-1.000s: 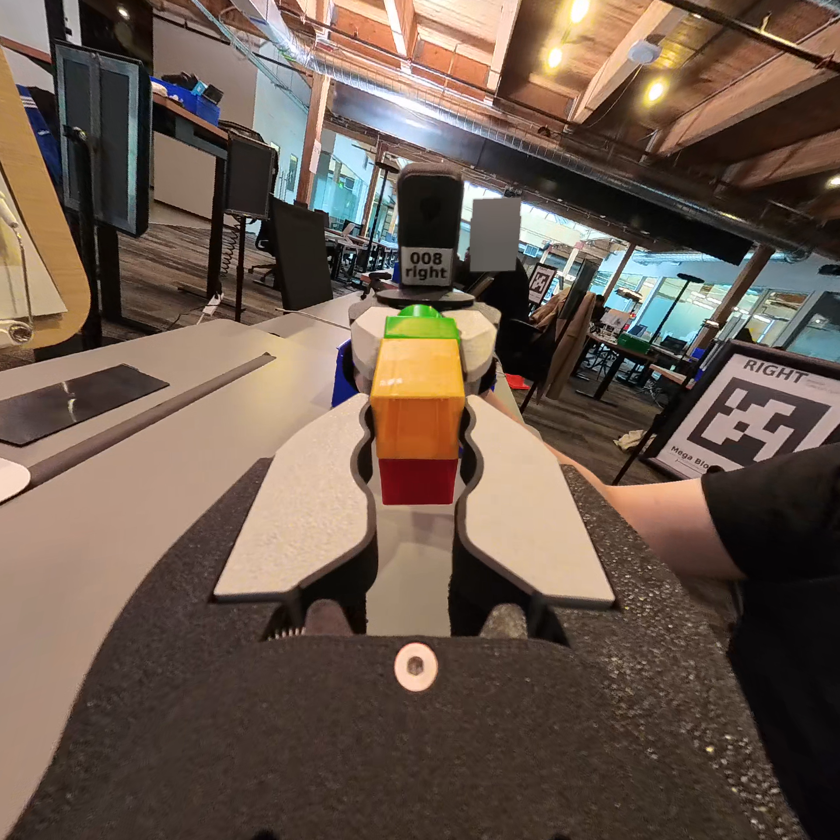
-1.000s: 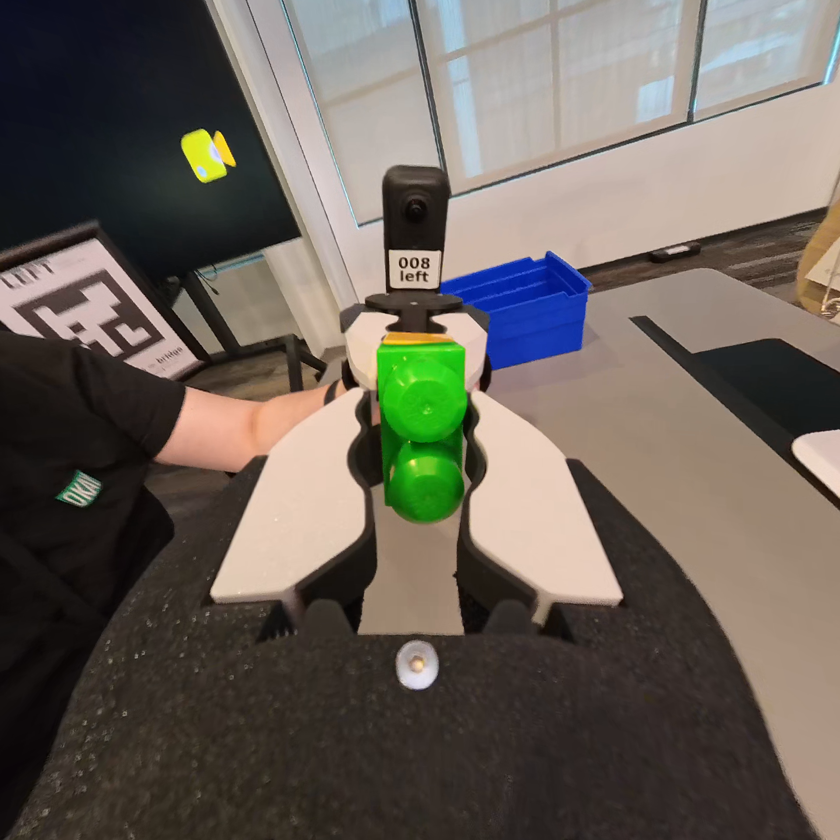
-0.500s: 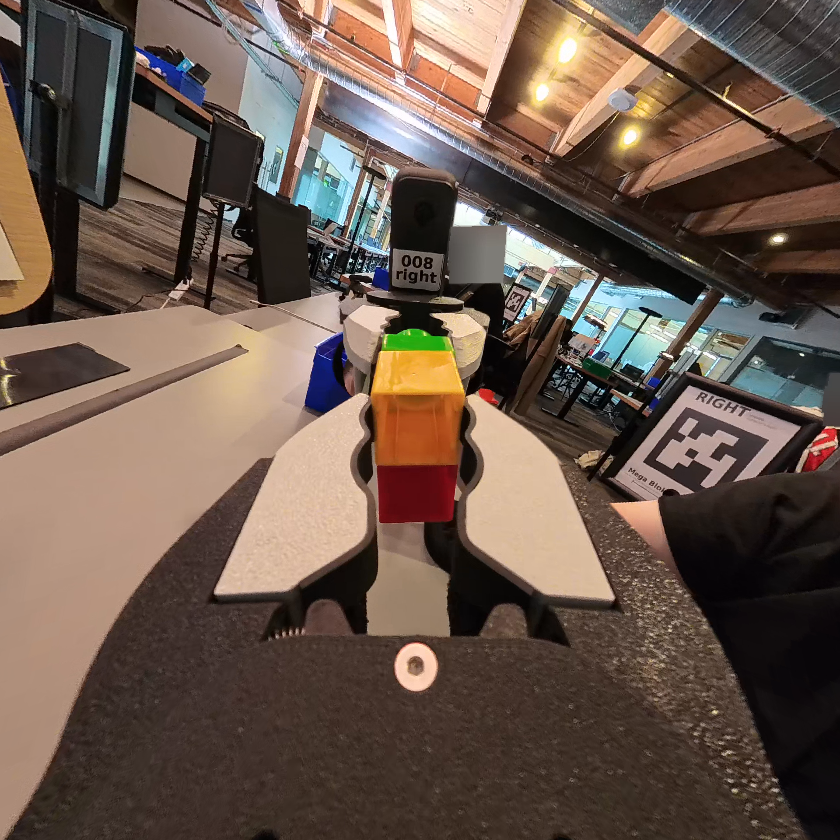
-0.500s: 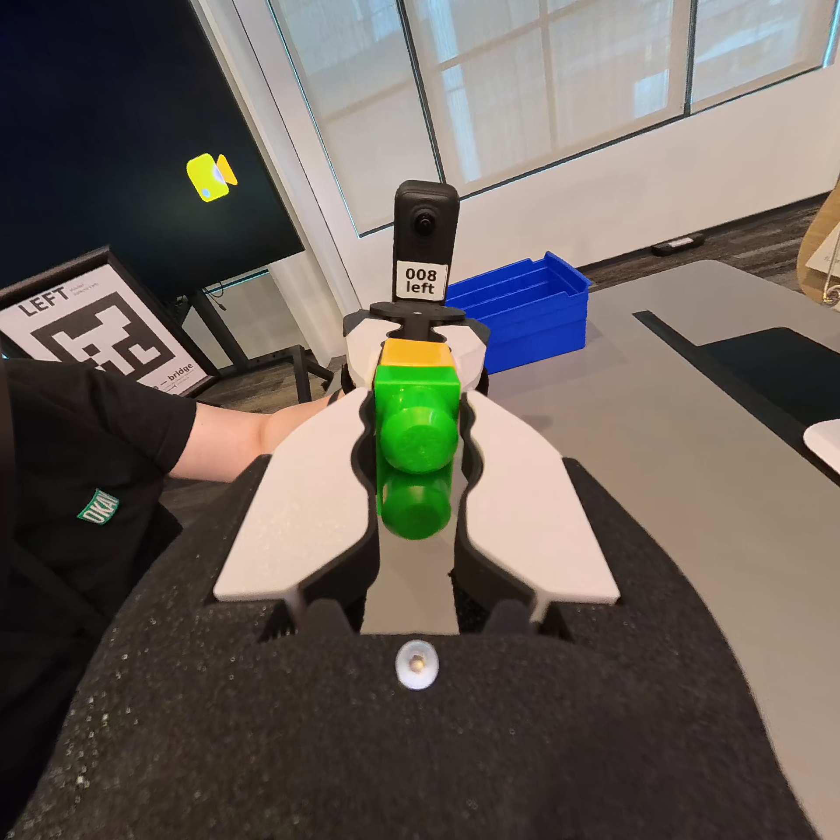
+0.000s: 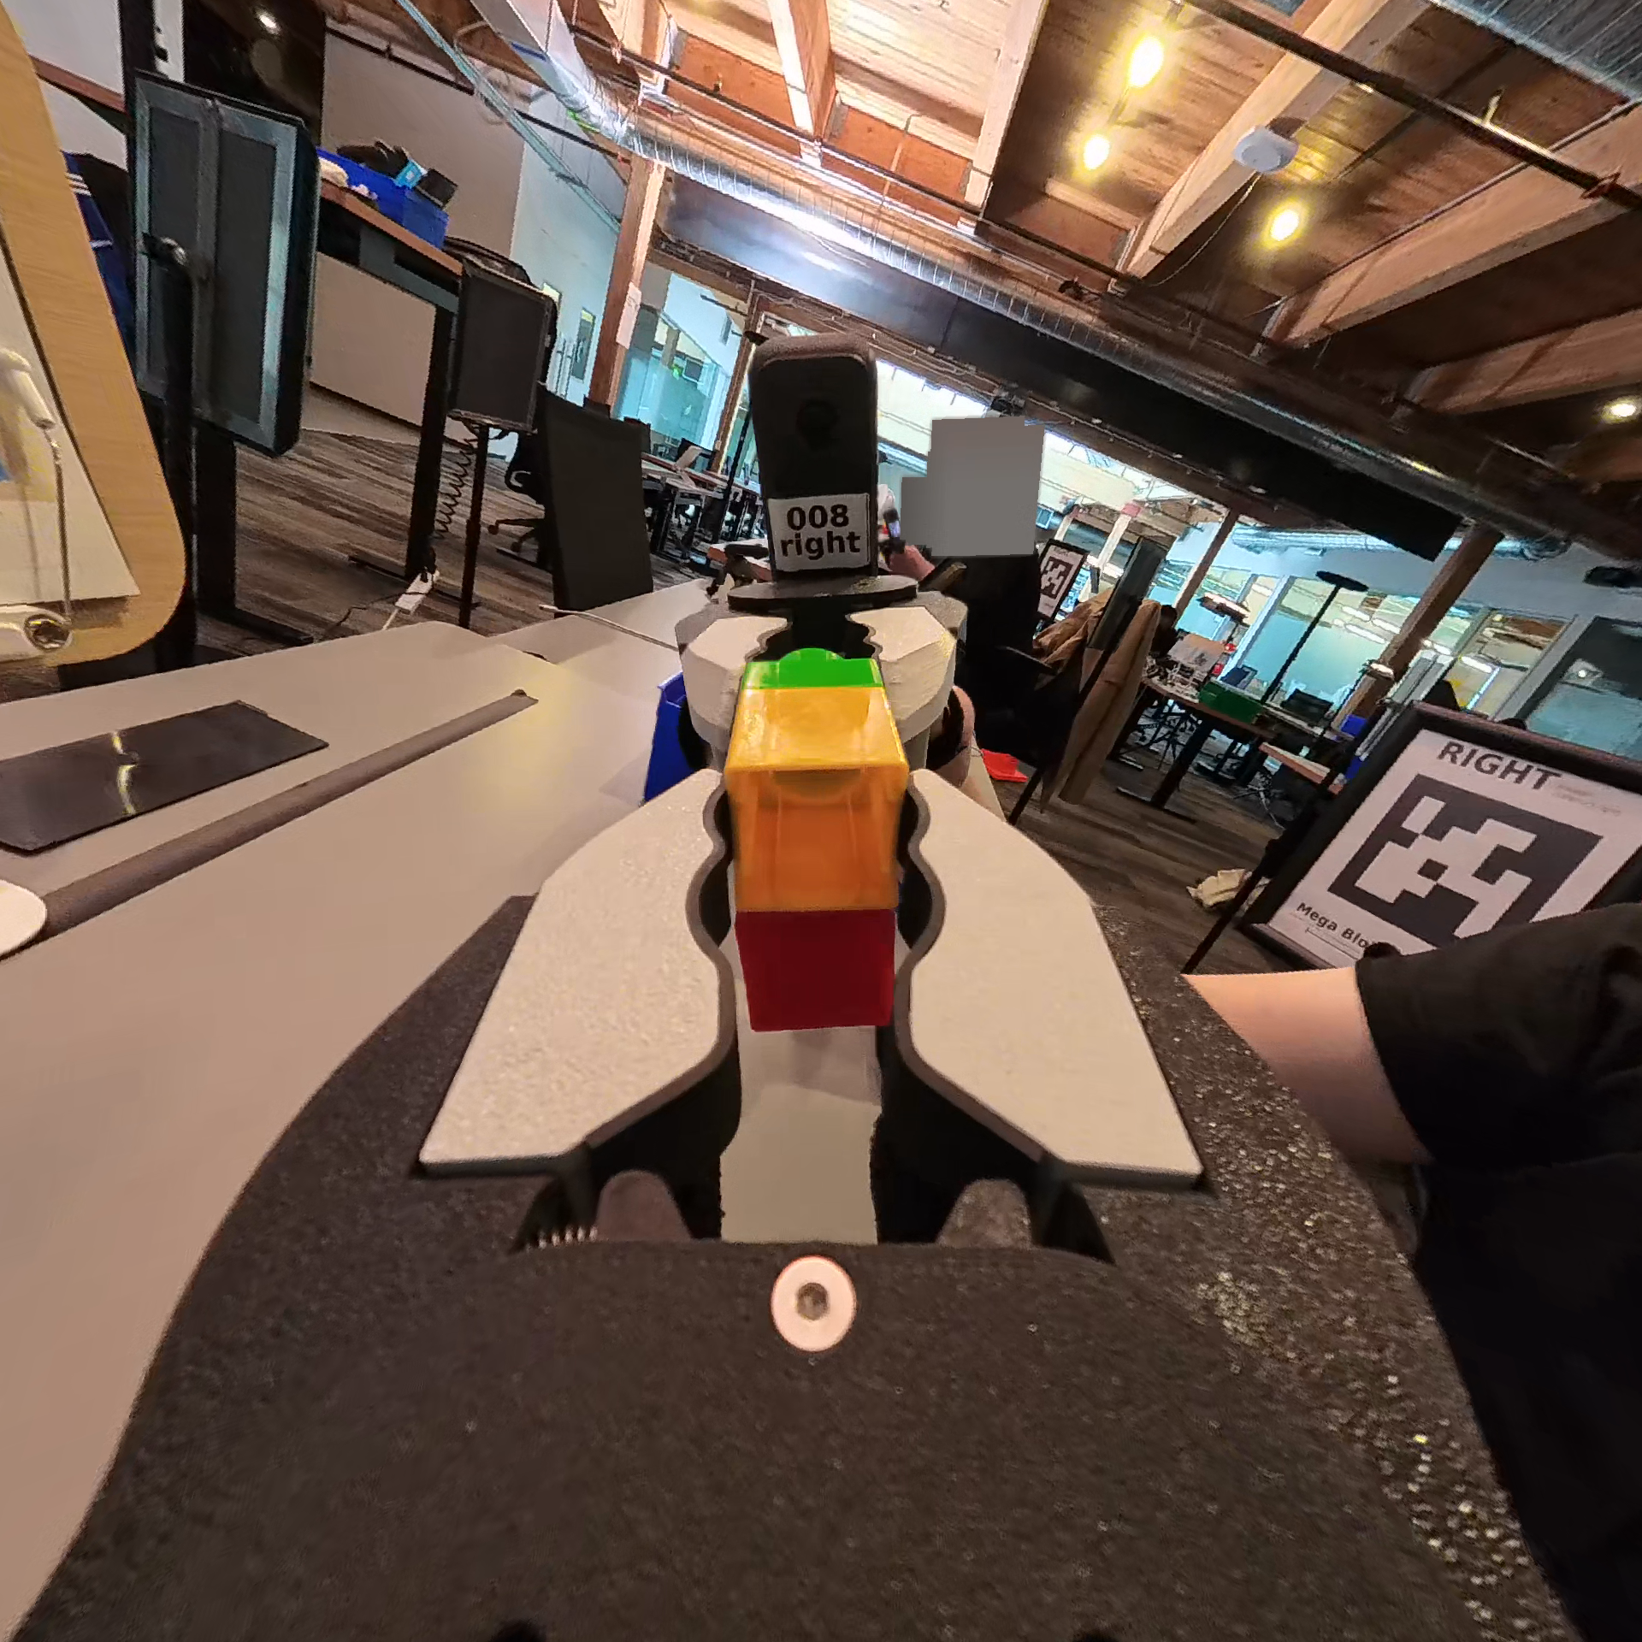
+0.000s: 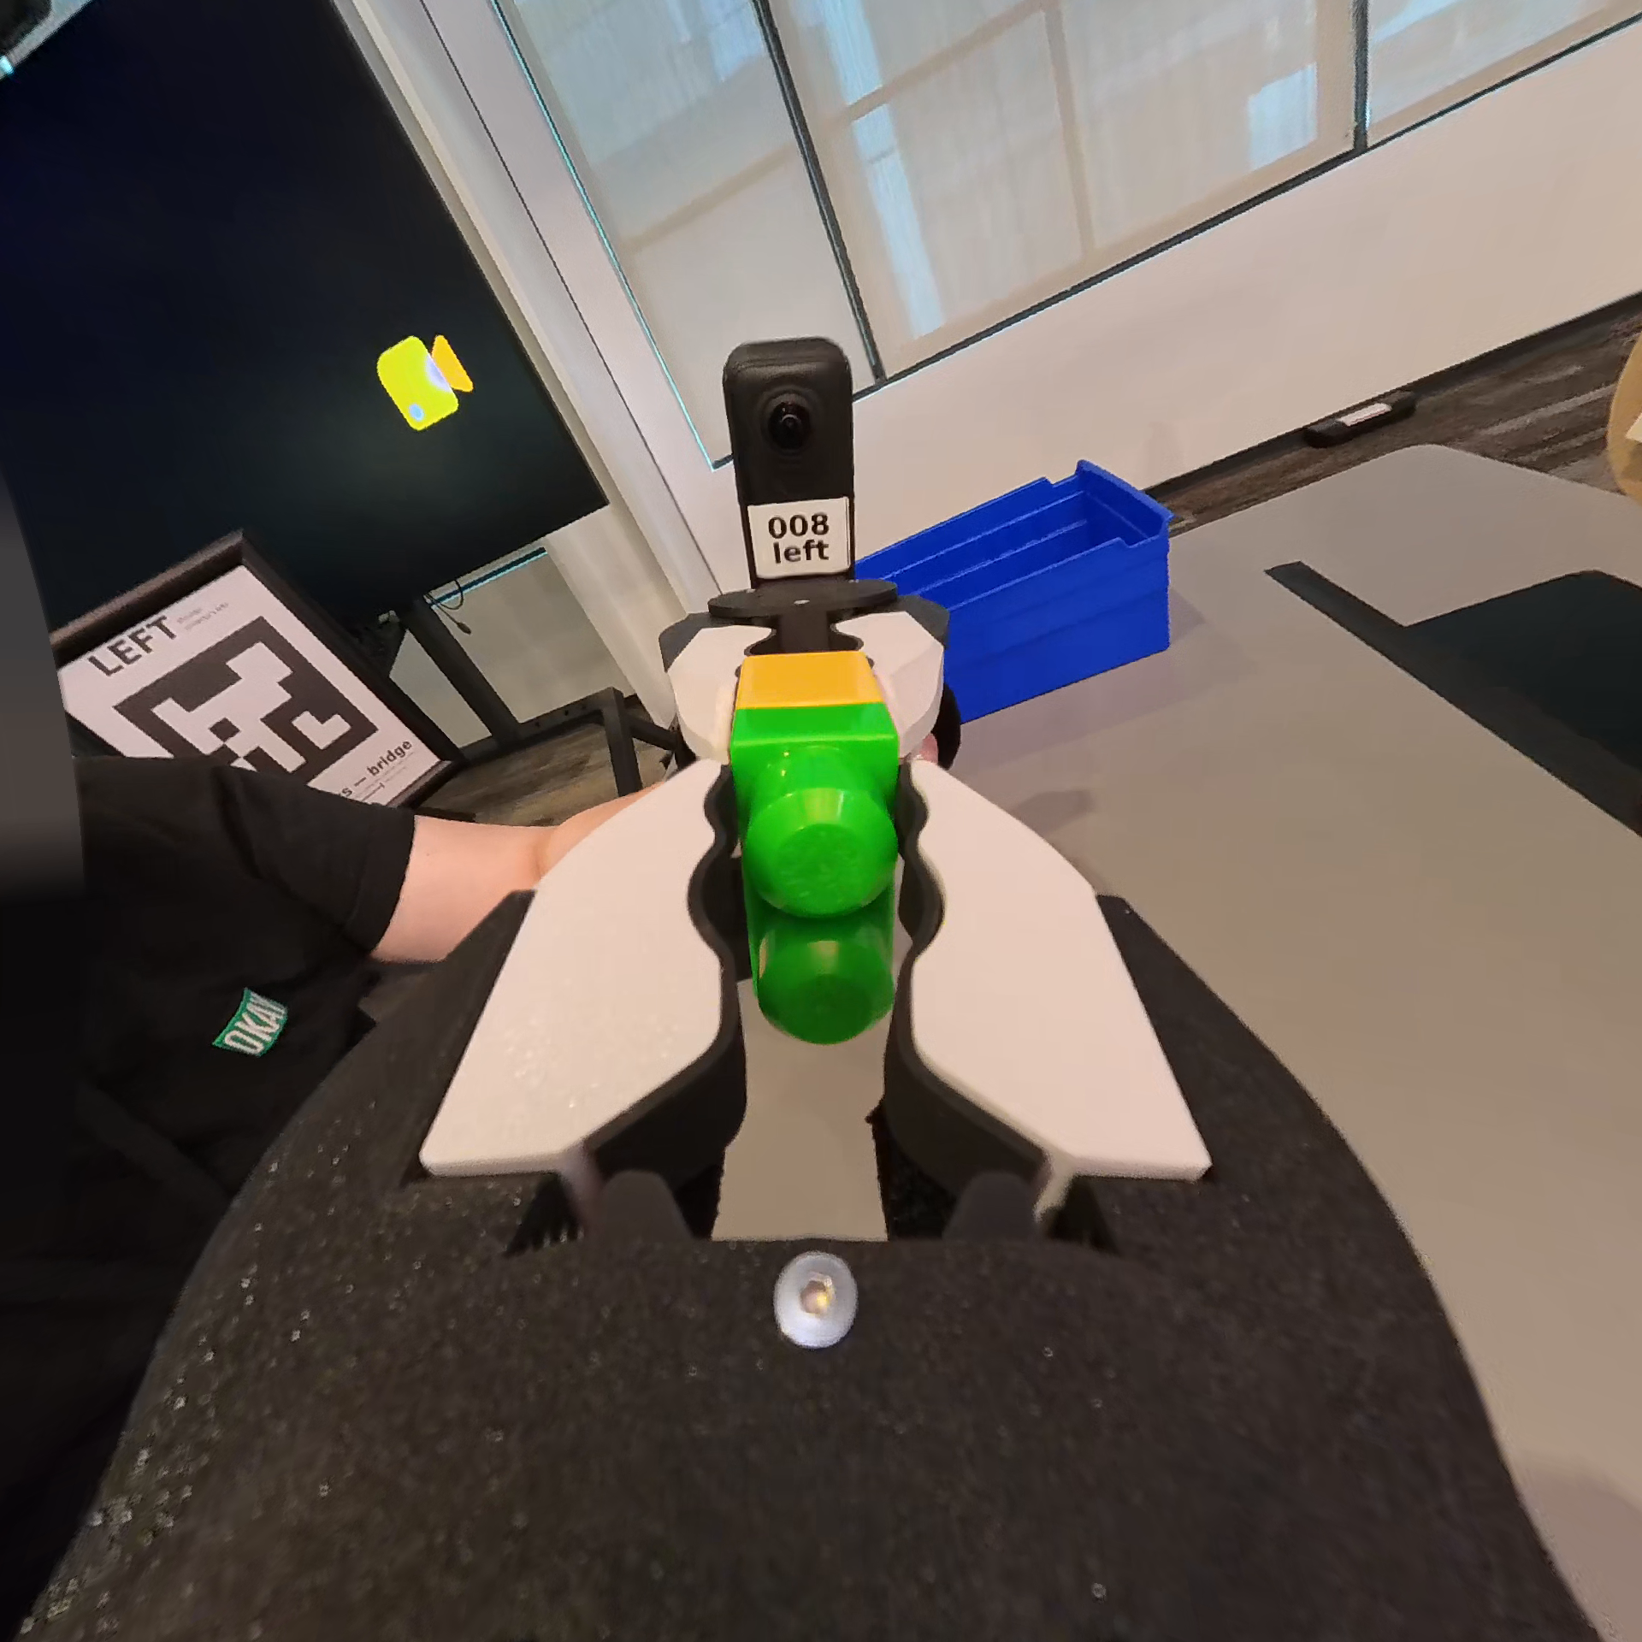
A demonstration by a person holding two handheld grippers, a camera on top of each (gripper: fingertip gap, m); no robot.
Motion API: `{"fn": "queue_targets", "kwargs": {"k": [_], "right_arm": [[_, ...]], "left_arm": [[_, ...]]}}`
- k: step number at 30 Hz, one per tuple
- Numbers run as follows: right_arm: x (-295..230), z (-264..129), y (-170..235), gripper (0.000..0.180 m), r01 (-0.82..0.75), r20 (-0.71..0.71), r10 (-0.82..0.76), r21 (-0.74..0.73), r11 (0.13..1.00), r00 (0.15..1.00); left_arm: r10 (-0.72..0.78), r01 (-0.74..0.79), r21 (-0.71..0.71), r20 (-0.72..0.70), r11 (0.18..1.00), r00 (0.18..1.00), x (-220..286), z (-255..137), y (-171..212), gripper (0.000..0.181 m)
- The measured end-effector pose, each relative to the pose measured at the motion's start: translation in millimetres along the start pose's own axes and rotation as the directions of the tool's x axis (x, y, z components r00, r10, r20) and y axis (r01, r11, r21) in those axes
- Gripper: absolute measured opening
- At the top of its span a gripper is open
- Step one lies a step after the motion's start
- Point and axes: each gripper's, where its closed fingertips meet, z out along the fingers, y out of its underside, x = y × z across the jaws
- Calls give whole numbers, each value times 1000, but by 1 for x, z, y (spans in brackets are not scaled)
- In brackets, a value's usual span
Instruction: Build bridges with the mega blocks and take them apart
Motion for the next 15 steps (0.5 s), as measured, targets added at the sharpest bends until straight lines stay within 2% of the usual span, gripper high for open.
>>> {"fn": "queue_targets", "kwargs": {"k": [7, 15], "right_arm": [[4, 0, 4, 34, -34, 0, 34, -11, 999, 999], [-7, 5, -9, 34, 67, -29, -67, 25, 997, 997]], "left_arm": [[-22, 22, -5, -8, 1000, 1000, -4, 1, 5, 34], [15, -14, 40, -40, 999, 999, 5, -5, -10, 35]]}}
